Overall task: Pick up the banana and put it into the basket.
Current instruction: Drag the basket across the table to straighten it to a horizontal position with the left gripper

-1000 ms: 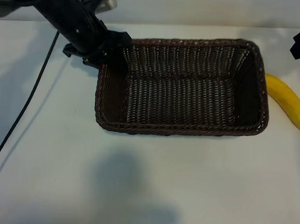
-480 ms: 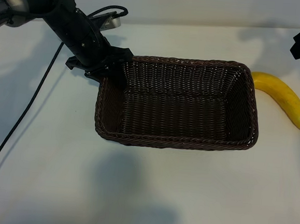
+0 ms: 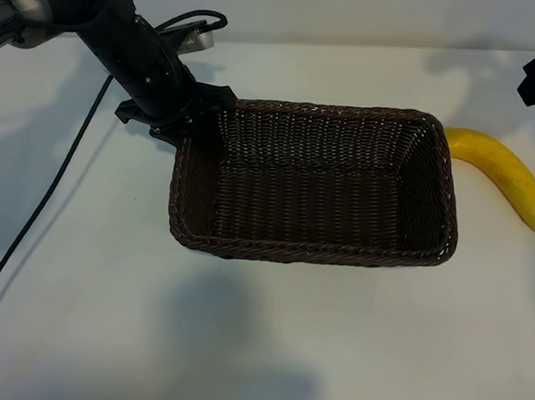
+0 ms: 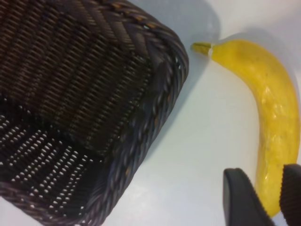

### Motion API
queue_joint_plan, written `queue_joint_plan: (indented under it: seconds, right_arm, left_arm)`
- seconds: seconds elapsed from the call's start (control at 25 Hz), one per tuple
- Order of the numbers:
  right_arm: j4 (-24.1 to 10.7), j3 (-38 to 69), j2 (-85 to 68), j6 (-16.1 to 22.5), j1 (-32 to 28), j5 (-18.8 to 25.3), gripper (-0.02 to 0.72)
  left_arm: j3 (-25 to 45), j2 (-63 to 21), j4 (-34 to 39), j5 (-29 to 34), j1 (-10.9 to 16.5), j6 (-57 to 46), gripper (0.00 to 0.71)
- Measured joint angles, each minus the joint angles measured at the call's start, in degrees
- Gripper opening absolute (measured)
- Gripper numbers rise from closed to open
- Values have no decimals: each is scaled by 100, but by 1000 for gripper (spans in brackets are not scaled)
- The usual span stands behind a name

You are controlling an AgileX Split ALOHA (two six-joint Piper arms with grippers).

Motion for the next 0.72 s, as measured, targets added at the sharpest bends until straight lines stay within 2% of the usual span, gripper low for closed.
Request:
queue_joint_plan:
  seconds: [0.72]
  right_arm:
    - [0,0,0,5,0,-43,250]
  left_arm:
    - [0,100,-50,-55,0,-59,302]
